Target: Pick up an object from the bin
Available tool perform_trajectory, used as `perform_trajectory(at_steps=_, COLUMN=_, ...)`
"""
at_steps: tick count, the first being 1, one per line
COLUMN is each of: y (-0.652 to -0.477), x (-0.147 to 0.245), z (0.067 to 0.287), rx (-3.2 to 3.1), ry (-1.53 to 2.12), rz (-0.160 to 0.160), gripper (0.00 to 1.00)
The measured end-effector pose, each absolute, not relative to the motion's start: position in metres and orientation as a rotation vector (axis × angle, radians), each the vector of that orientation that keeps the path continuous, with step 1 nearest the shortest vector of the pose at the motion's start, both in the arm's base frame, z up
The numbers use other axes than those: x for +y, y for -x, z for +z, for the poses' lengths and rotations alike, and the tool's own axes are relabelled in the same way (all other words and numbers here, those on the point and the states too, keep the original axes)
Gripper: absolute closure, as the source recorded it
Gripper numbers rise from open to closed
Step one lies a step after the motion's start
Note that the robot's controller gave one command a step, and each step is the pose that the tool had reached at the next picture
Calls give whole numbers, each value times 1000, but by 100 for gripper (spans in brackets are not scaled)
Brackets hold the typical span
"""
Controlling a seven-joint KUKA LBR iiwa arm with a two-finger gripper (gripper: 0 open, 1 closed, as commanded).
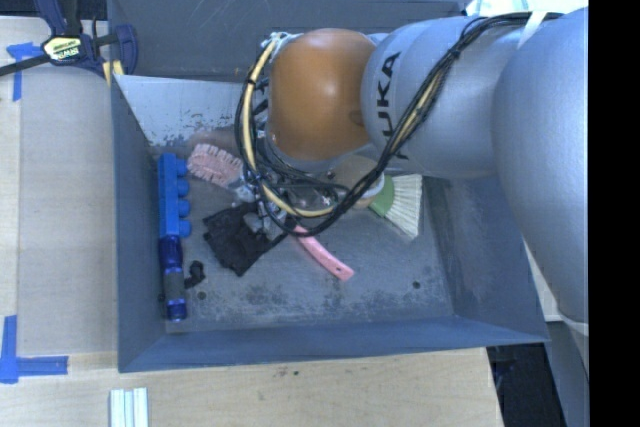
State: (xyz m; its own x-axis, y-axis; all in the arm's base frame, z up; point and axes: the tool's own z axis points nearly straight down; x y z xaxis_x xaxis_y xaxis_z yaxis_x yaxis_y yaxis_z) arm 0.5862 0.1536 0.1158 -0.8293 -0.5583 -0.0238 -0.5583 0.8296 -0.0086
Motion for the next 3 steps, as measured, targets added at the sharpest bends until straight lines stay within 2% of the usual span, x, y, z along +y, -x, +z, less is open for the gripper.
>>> perform_trajectory(at_steps=3, y=-588, x=154, z=164, rx=2973, ry=902, rz=-2, gripper=100)
